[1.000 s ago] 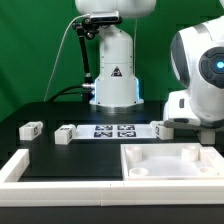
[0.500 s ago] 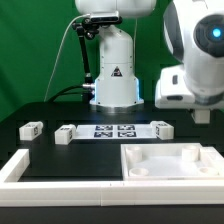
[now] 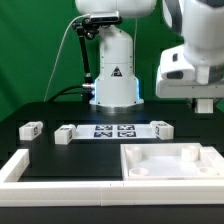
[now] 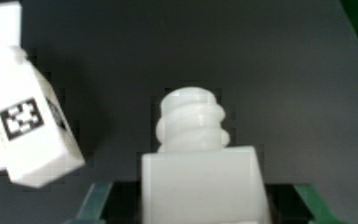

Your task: Assemble one leg

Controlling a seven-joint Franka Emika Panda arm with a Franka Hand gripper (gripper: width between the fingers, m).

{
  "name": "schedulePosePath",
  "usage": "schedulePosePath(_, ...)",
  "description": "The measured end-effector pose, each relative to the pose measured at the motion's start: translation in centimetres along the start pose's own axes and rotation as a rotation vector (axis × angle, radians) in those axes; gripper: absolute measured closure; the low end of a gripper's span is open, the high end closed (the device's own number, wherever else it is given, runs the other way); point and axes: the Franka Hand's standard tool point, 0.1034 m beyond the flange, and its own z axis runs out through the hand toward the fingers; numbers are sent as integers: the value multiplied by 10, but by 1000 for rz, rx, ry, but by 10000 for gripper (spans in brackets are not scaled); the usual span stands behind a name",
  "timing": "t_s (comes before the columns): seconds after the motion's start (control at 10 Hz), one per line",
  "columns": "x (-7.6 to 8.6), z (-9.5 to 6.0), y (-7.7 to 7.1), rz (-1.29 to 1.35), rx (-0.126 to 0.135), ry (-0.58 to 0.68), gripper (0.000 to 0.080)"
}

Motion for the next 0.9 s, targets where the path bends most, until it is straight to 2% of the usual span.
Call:
schedulePosePath(0.1,0,2,0,-3,2,46,508)
schedulePosePath(0.2,14,3,3,-34,-9,136,508)
schedulePosePath(0.5,30,-25,5,-105,-15,387,508)
schedulePosePath(0.7,37,-34,6,-127,25,551,508)
schedulePosePath(0.9,38,-42,7,-149,49,671,508)
